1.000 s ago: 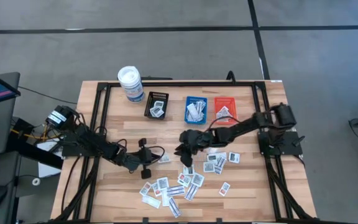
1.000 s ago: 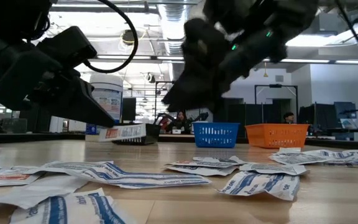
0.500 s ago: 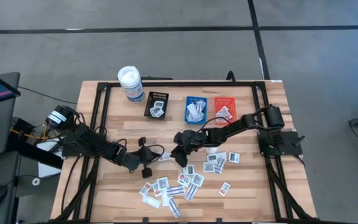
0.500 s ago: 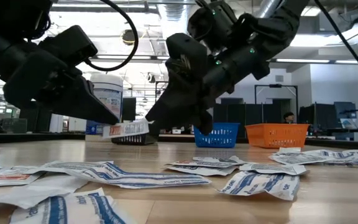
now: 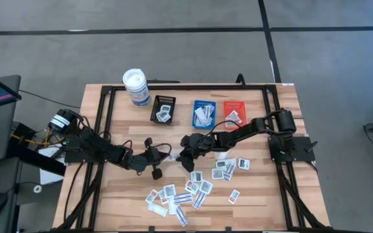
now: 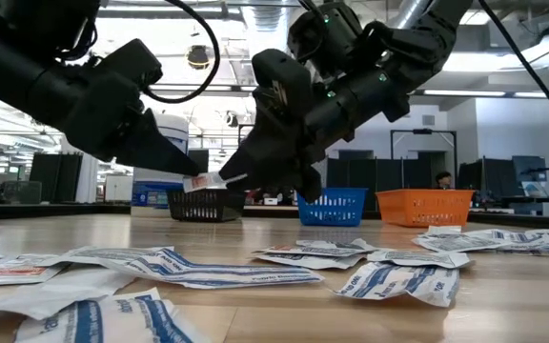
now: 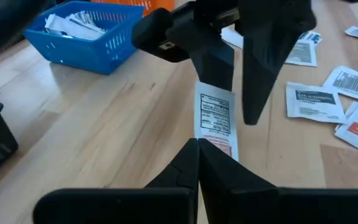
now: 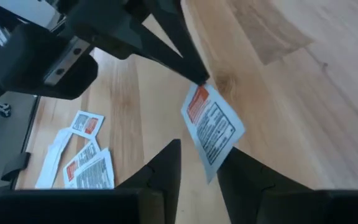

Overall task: Pick & Place First Aid Supplies
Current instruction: Put the orange ointment pack into the orange bin

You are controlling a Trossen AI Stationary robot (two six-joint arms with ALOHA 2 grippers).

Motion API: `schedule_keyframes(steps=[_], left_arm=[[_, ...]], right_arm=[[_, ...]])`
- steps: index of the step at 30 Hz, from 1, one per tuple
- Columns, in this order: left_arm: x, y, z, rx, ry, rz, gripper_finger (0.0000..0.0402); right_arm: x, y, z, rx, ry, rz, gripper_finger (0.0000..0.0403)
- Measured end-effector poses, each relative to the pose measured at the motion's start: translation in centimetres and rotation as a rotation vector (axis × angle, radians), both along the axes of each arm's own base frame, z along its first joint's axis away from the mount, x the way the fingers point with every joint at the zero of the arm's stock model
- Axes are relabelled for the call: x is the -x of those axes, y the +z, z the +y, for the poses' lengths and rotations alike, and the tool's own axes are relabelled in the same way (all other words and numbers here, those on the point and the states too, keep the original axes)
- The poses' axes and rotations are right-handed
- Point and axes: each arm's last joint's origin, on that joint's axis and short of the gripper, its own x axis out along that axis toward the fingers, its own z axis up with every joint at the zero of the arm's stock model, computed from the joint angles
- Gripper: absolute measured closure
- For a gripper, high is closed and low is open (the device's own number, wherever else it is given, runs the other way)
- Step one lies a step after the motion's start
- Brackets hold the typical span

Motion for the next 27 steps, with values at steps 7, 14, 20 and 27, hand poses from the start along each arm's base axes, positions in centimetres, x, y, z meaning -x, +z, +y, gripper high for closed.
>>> schedule_keyframes(steps=[7,14,20,27], left_arm=[[0.0,0.0,-0.1,0.018,-0.044,0.003,0.0396],[-0.1,0.0,-0.1,0.028,-0.044,-0.002,0.0394],[-0.1,0.1,-0.2,0.035,-0.059,-0.003,0.0385],[-0.1,0.1,-0.2,0.036,-0.061,-0.003,0.0384]], right_arm=[[0.0,0.0,-0.1,0.028,0.015,-0.005,0.0389],[0.0,-0.1,-0.1,0.041,0.029,-0.001,0.0398],[0.6,0.6,-0.1,0.063,0.071,0.034,0.0400],[2.7,4.5,-0.6,0.191,0.041,0.103,0.0402]])
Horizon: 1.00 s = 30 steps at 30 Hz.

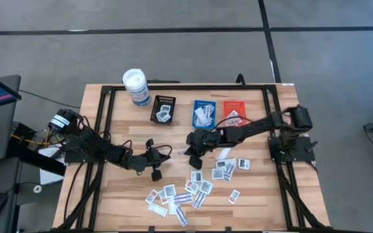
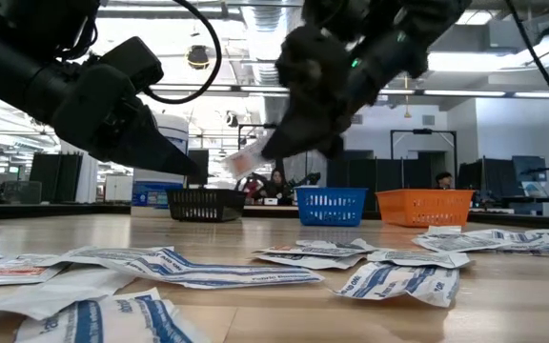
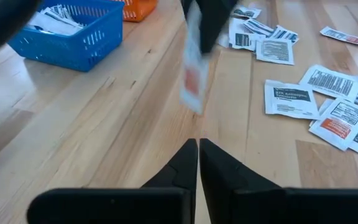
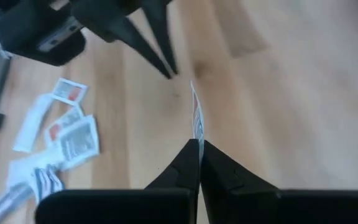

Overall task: Pick & Place First Aid Supplies
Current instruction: Put the orange ointment pack into the orange bin

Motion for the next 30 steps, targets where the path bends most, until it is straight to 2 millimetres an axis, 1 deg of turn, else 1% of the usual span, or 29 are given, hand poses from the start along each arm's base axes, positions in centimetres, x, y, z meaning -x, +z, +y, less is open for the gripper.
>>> schedule_keyframes(steps=[2,6,9,12,15,18,21,27,30], left_arm=[[0.0,0.0,0.0,0.000,0.000,0.000,0.0384],[0.0,0.0,0.0,0.000,0.000,0.000,0.0385],[0.0,0.0,0.0,0.000,0.000,0.000,0.0385],[0.0,0.0,0.0,0.000,0.000,0.000,0.0385],[0.0,0.0,0.0,0.000,0.000,0.000,0.0385],[0.0,0.0,0.0,0.000,0.000,0.000,0.0385],[0.0,0.0,0.0,0.000,0.000,0.000,0.0385],[0.0,0.0,0.0,0.001,0.000,0.000,0.0385],[0.0,0.0,0.0,0.001,0.001,0.000,0.0385]], right_arm=[[1.0,1.5,0.1,0.046,-0.016,0.025,0.0402],[4.0,4.1,0.3,0.170,-0.081,0.119,0.0402],[6.4,6.1,-0.2,0.277,-0.170,0.171,0.0402],[8.6,7.7,-0.9,0.335,-0.297,0.218,0.0402],[10.7,8.6,-1.7,0.390,-0.399,0.280,0.0402],[12.4,8.4,-2.8,0.418,-0.502,0.358,0.0402],[13.6,7.1,-3.9,0.390,-0.596,0.411,0.0402],[14.6,4.0,-5.2,0.355,-0.708,0.492,0.0402],[14.9,3.1,-5.7,0.347,-0.747,0.524,0.0402]])
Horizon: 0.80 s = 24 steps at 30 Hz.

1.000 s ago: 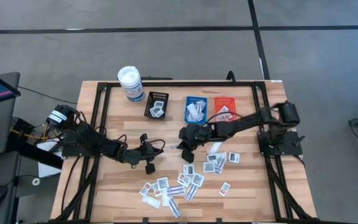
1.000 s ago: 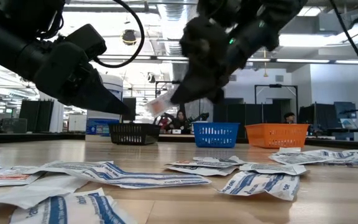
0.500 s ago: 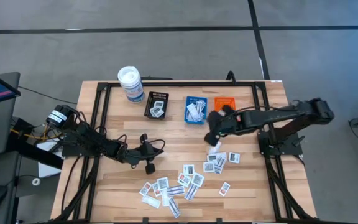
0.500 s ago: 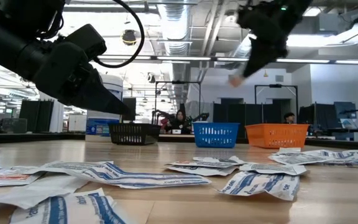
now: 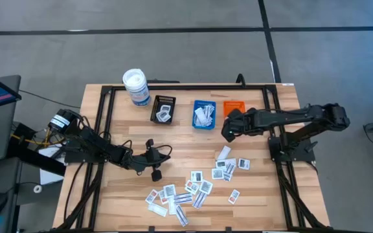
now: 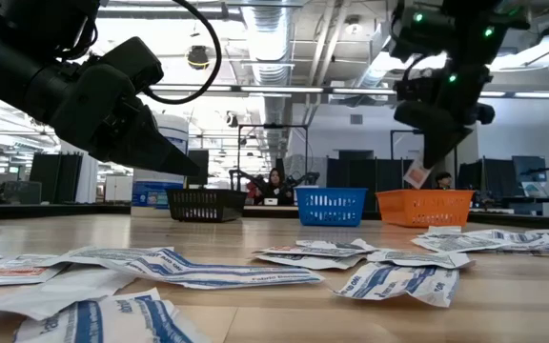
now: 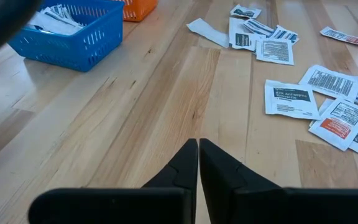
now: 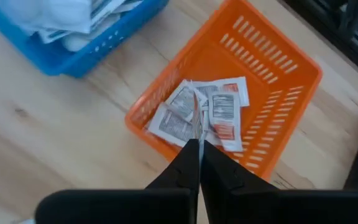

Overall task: Pick & Place First Aid Supplies
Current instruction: Put the orange ointment pack into the orange bin, then put the blue bandage into the blue bin

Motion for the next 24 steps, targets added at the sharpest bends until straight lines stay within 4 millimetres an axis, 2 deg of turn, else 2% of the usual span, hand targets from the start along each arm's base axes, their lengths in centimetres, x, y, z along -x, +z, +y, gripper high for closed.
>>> schedule_keyframes(steps=[7,13,18,24], left_arm=[[0.0,0.0,0.0,0.003,0.002,-0.004,0.0385],[0.0,0.1,0.0,0.004,0.003,-0.007,0.0385],[0.0,0.1,0.0,0.004,0.004,-0.007,0.0385],[0.0,0.1,0.0,0.004,0.004,-0.007,0.0385]], right_arm=[[-0.2,-0.6,-0.8,0.004,-0.041,-0.003,0.0390],[-0.2,-0.6,-1.3,0.008,-0.064,-0.013,0.0361],[-0.2,-0.6,-1.4,0.013,-0.060,-0.012,0.0337],[-0.3,-0.6,-0.9,0.003,-0.037,-0.013,0.0326]])
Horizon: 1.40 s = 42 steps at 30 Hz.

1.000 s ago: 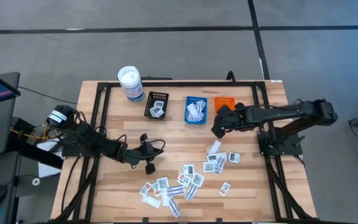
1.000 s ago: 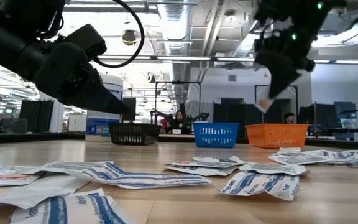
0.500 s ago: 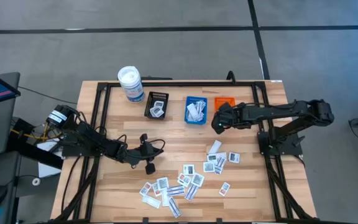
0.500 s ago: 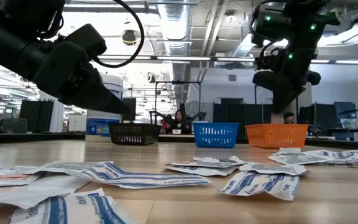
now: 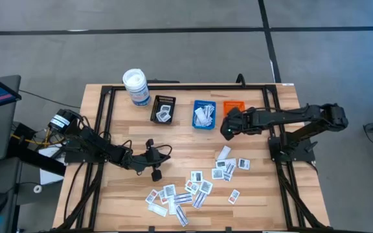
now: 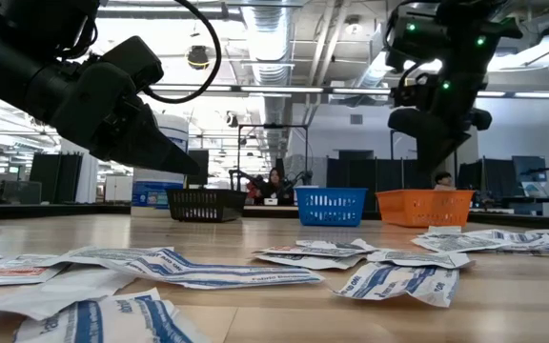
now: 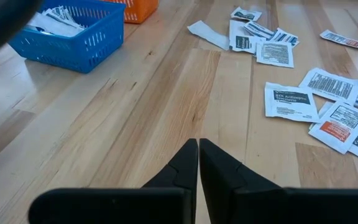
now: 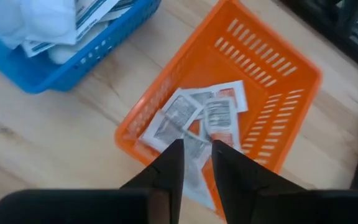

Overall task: Pick & Place First Aid Supplies
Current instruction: Put the blue bandage into the blue bin

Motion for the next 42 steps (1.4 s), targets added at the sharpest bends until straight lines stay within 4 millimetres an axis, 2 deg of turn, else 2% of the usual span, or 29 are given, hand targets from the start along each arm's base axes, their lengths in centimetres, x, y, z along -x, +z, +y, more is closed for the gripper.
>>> schedule_keyframes(steps=[5,10,16,21,32,42], left_arm=[[0.0,0.0,0.0,0.000,0.000,0.000,0.0385],[0.0,0.0,0.0,0.000,0.000,0.000,0.0385],[0.0,0.0,0.0,0.000,0.000,0.000,0.0385],[0.0,0.1,0.0,0.003,0.001,-0.006,0.0385],[0.0,0.1,0.0,0.010,0.002,-0.008,0.0385],[0.0,0.1,0.0,0.010,0.002,-0.008,0.0385]], right_arm=[[-0.2,0.0,1.4,-0.032,0.067,-0.006,0.0326],[-0.2,0.2,4.1,-0.009,0.185,-0.013,0.0326],[-1.1,1.4,7.6,-0.030,0.322,-0.162,0.0326],[-1.5,0.9,9.5,-0.090,0.387,-0.193,0.0326],[-2.3,-3.6,10.0,-0.266,0.175,-0.039,0.0326],[-3.3,-7.0,8.2,-0.225,0.096,0.106,0.0326]])
